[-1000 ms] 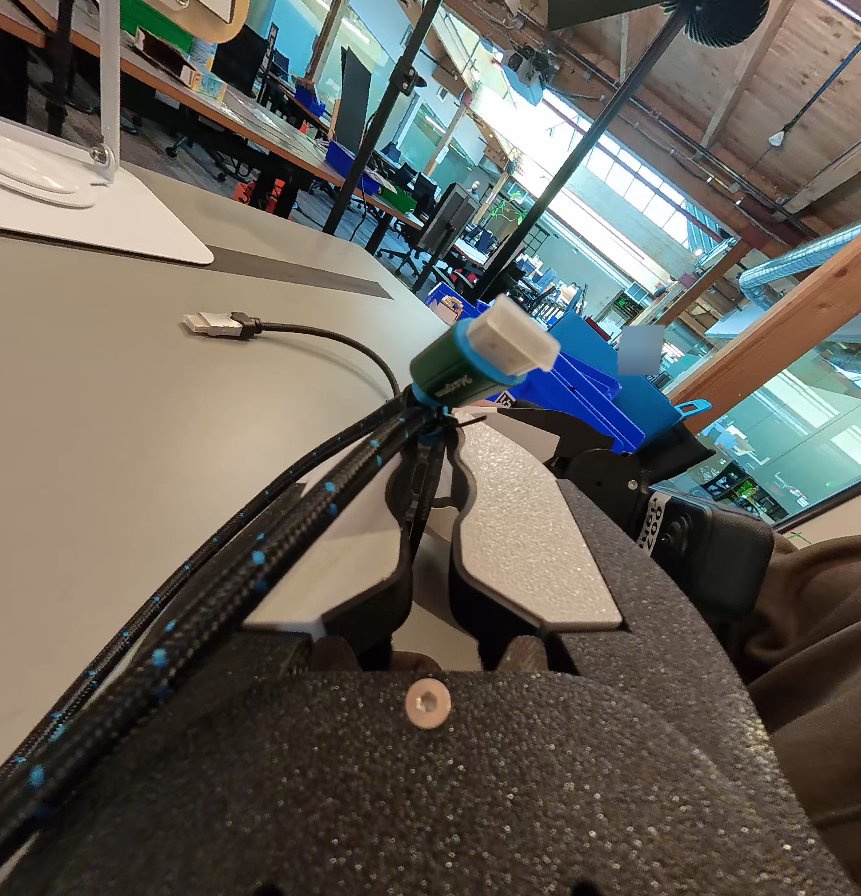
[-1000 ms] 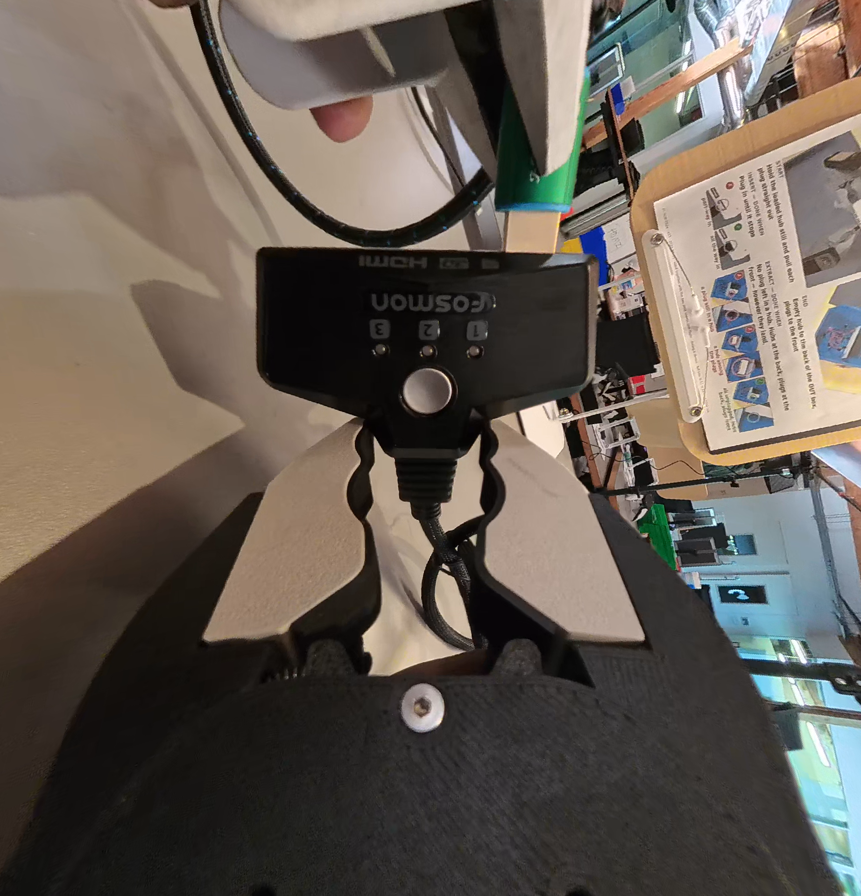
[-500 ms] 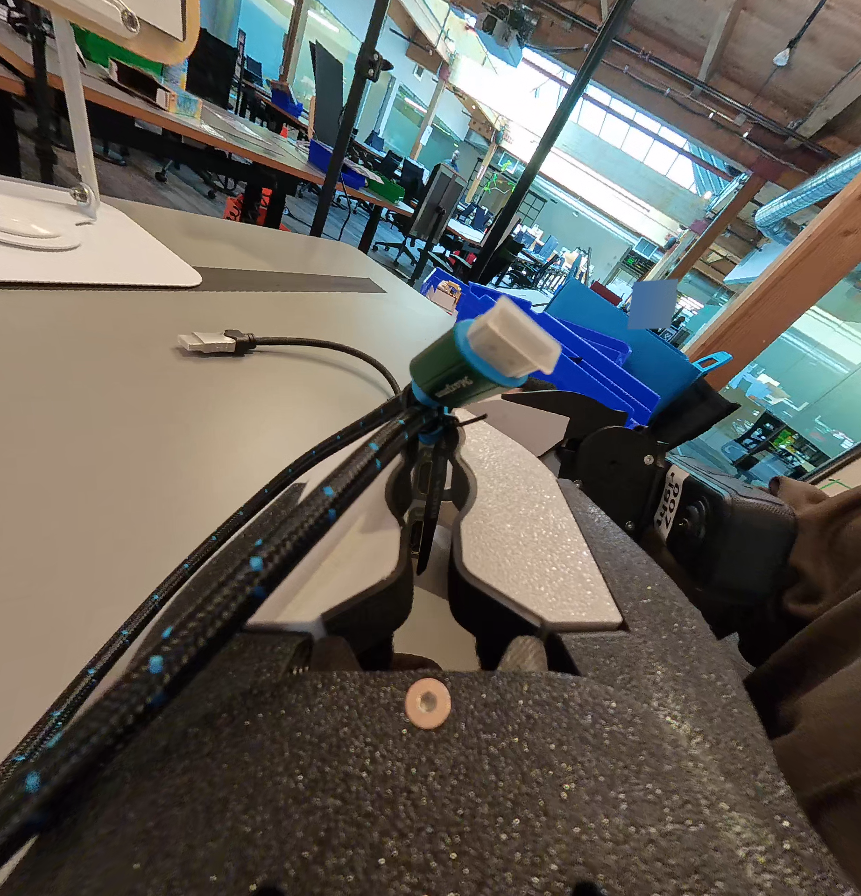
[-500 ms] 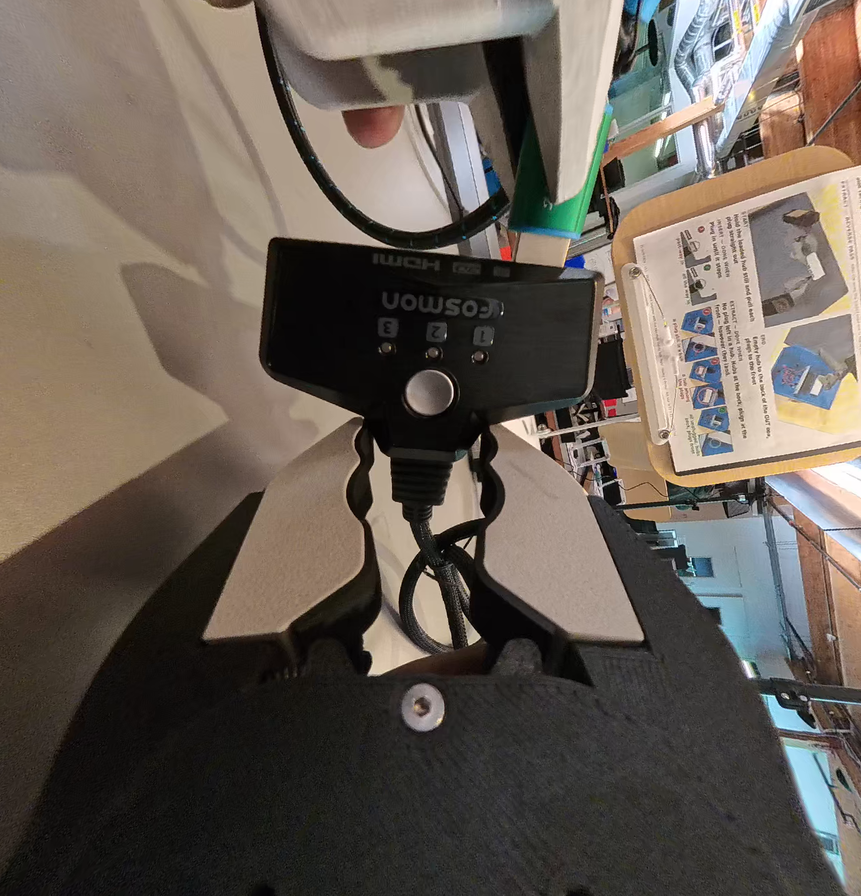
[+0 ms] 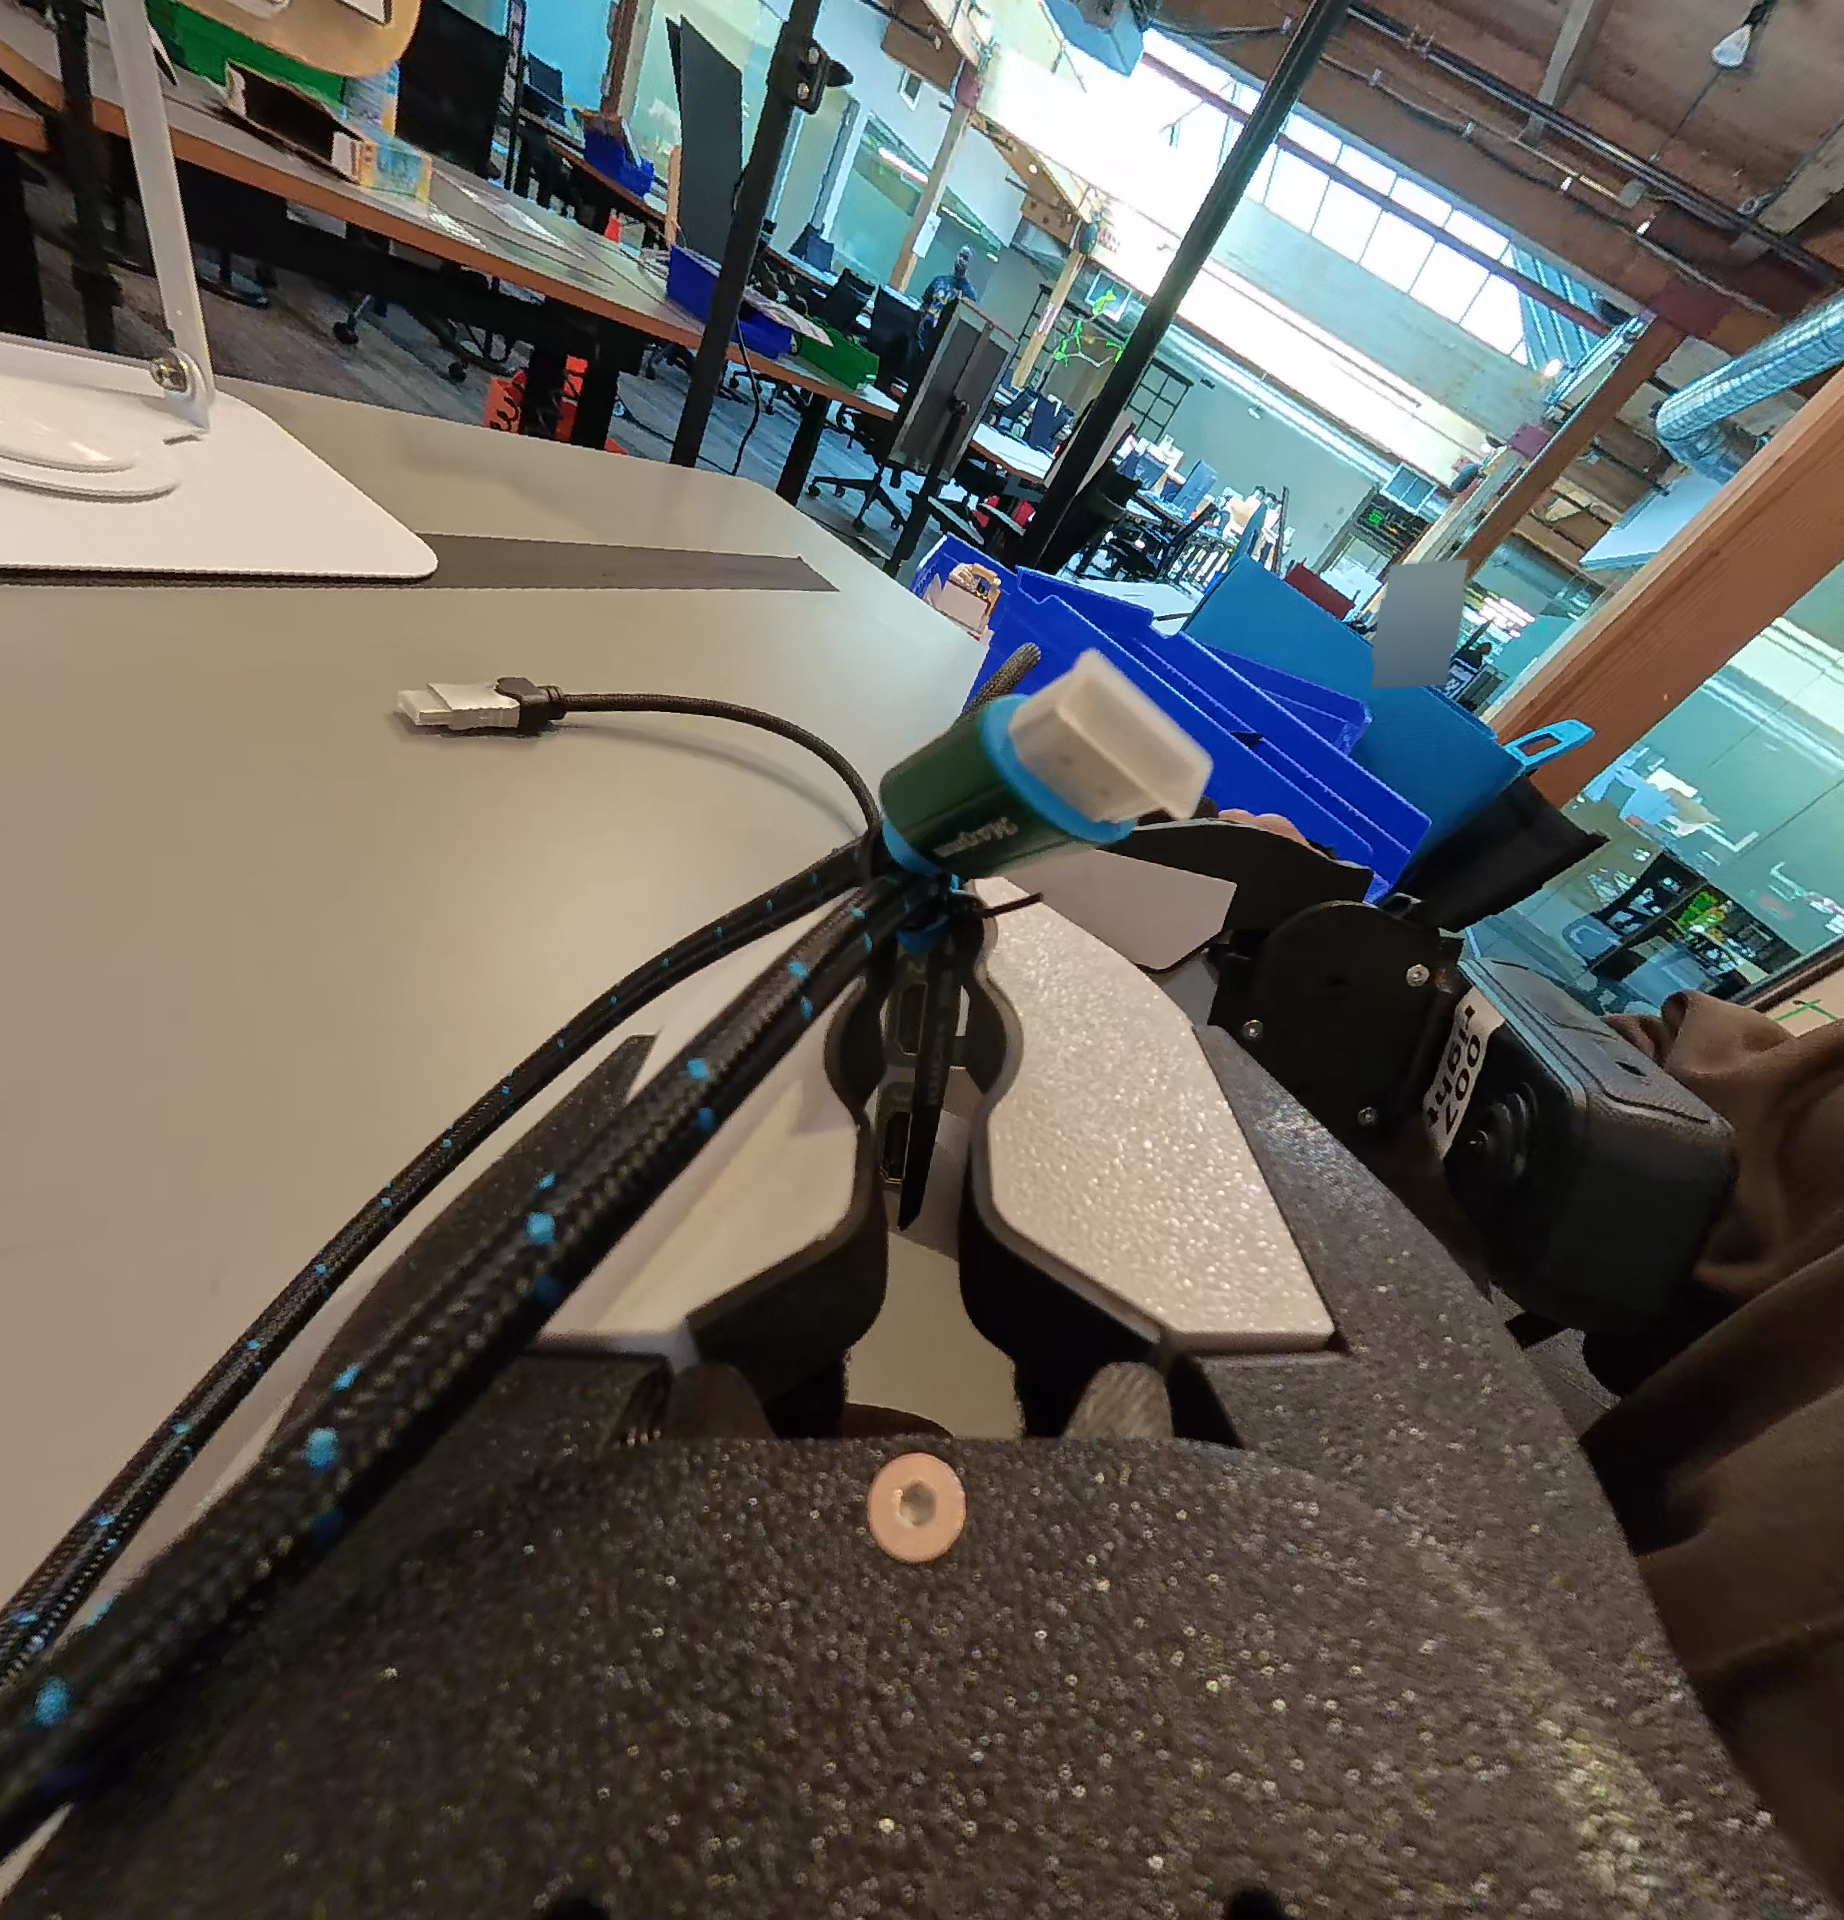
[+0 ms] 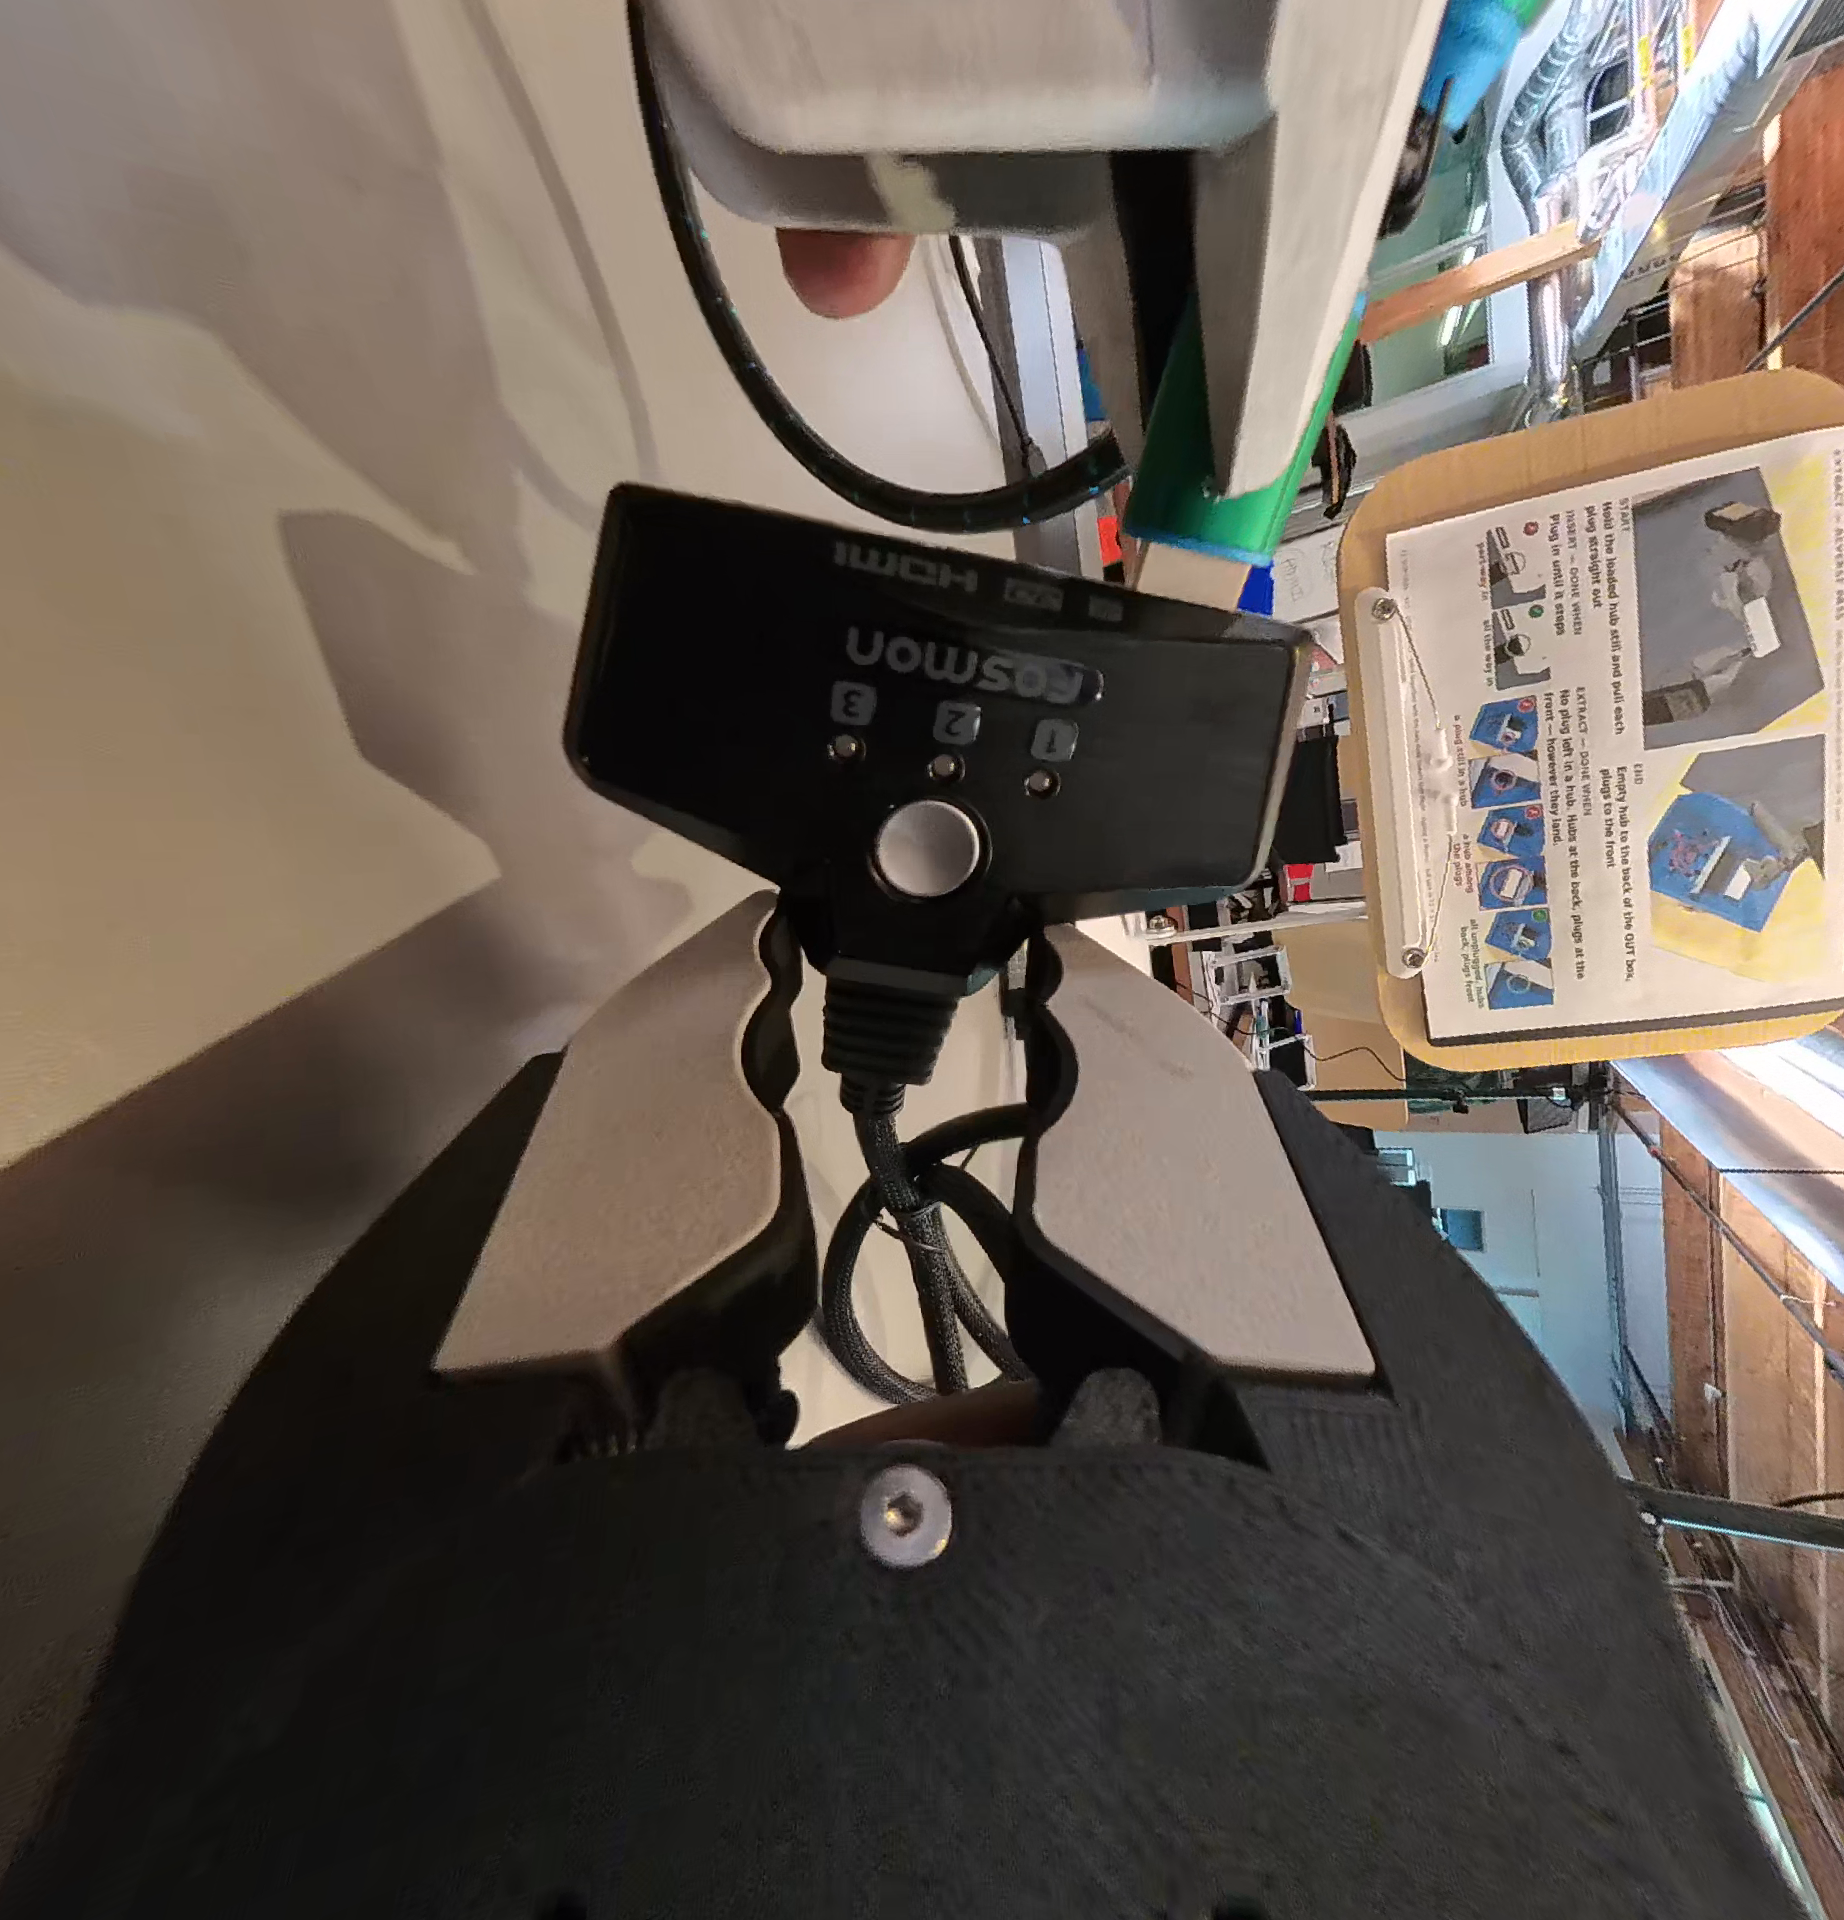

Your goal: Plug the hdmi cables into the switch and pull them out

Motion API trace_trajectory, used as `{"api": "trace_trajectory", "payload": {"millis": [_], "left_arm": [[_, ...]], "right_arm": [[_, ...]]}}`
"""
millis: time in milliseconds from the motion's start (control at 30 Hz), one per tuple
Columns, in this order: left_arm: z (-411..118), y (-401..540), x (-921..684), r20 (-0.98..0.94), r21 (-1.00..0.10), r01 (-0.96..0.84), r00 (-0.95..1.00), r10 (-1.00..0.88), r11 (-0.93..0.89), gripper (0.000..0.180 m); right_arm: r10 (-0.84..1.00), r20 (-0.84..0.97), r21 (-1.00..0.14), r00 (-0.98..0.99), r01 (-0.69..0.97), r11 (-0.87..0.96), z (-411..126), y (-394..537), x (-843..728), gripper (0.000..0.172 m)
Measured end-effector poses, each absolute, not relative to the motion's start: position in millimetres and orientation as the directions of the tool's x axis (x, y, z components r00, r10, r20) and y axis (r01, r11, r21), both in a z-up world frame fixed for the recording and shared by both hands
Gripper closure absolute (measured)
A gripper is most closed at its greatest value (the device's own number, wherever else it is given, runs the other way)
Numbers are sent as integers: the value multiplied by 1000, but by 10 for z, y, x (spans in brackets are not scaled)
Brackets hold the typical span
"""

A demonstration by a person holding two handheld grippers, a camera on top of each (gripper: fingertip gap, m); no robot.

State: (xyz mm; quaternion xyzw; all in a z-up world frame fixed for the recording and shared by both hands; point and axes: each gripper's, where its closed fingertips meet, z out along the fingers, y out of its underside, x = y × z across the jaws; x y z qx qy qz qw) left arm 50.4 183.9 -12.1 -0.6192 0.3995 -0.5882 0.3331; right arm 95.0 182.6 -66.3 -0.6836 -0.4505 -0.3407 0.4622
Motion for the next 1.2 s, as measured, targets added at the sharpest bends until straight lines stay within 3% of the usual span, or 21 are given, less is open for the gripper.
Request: {"api": "trace_trajectory", "payload": {"millis": [333, 600, 733, 800, 900, 1200], "left_arm": [[-131, 1841, 483, 466, -880, -118, -21, -885, -460, 164], [-163, 1890, 513, 536, -842, -86, -28, -844, -532, 169], [-186, 1982, 495, 595, -803, -58, -27, -804, -593, 167], [-157, 1943, 494, 601, -799, -55, -69, -796, -598, 179], [-206, 1916, 531, 599, -800, -76, -58, -799, -595, 180], [-338, 1950, 538, 618, -781, -130, -18, -786, -611, 178]], "right_arm": [[305, 890, -300, 337, 940, -165, -653, 1831, 891, 132], [278, 879, -346, 388, 919, -190, -650, 1855, 966, 127], [262, 892, -334, 368, 928, -167, -579, 1807, 921, 134], [239, 895, -344, 377, 924, -167, -523, 1797, 926, 139], [231, 885, -372, 405, 912, -173, -499, 1790, 960, 146], [316, 845, -394, 431, 902, -178, -649, 1738, 957, 143]]}}
